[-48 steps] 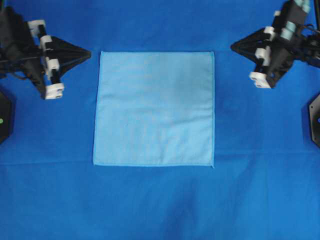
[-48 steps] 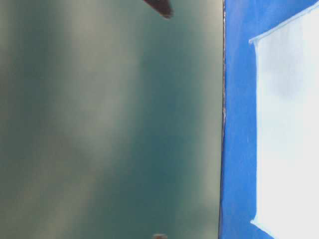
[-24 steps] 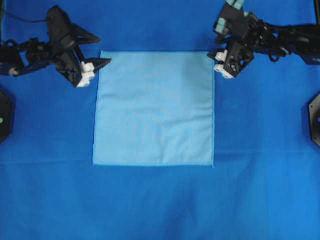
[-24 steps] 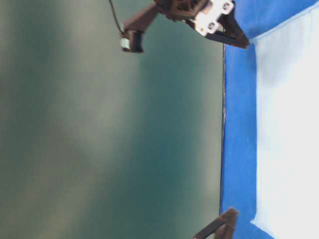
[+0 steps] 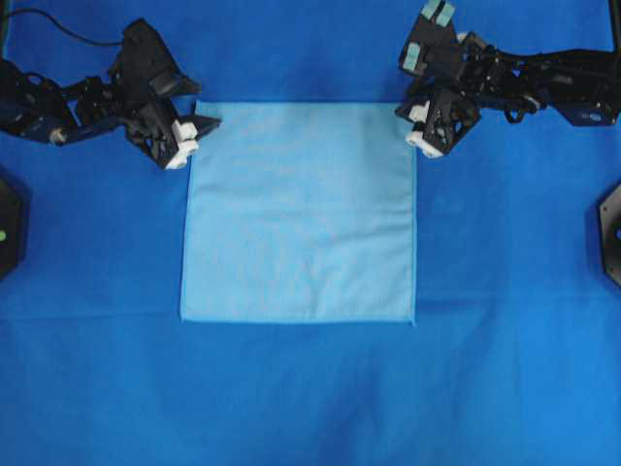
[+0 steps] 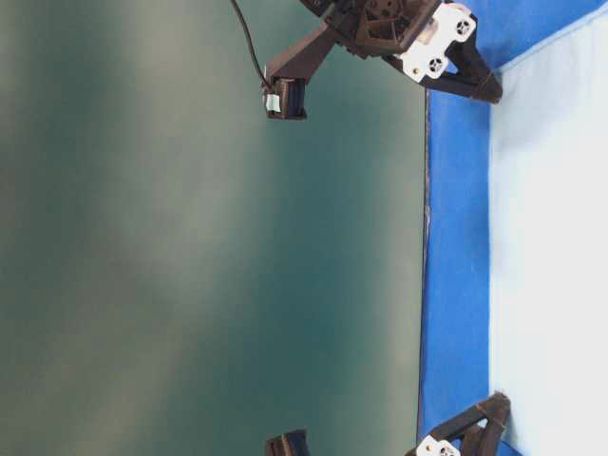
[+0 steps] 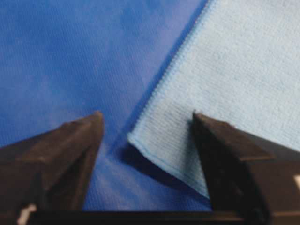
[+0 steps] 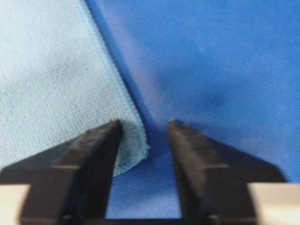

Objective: Fold the light blue towel.
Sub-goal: 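Move both grippers to the towel's top corners, left and right, then pinch the top left and top right towel corners with both grippers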

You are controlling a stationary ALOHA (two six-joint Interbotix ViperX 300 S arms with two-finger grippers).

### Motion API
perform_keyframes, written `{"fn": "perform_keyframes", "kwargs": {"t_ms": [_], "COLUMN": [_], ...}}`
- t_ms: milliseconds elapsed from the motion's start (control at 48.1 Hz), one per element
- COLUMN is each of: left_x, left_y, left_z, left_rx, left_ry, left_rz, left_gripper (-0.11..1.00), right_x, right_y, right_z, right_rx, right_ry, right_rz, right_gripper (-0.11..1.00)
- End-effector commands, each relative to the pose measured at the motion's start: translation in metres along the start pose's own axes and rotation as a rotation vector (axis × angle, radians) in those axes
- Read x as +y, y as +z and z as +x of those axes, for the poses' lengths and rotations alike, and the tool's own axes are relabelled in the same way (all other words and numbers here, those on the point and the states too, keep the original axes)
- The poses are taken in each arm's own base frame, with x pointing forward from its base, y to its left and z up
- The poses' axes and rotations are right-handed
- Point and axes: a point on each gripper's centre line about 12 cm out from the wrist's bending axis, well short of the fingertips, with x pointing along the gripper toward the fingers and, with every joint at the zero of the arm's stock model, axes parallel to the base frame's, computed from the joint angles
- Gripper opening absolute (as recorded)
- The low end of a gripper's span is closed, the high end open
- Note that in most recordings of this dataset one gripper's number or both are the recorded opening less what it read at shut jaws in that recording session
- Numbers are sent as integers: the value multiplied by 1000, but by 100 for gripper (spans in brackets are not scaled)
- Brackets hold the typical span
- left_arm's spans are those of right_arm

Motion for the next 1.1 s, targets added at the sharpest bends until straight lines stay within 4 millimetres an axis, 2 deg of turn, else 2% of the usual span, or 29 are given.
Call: {"fn": "perform_keyframes", "kwargs": {"t_ms": [0, 146, 229, 270, 520, 749, 916, 1082], "left_x": [1, -2, -4, -5, -5, -5, -5, -17], "left_y": [3, -2, -3, -1, 15, 41, 42, 42], "left_z": [0, 0, 0, 1, -4, -28, -33, -33], "left_rx": [11, 64, 81, 82, 52, -4, -10, -11], "left_ry": [3, -7, -15, -15, -15, -16, -16, -46], "left_rz": [0, 41, 74, 74, 84, 87, 87, 107], "left_gripper": [64, 27, 8, 2, 2, 2, 2, 2], "right_x": [-2, 0, 0, 0, 0, -2, -2, 3], "right_y": [7, 5, 5, 5, 9, 26, 28, 28], "right_z": [-3, -3, -3, -3, -6, -32, -38, -39], "right_rx": [-20, 0, 5, 5, -6, -52, -61, -65], "right_ry": [-3, -1, -1, -1, -2, -10, -10, -1], "right_rz": [-8, -15, -13, -13, -12, -12, -11, -8], "right_gripper": [38, 2, 1, 1, 1, 1, 1, 1]}}
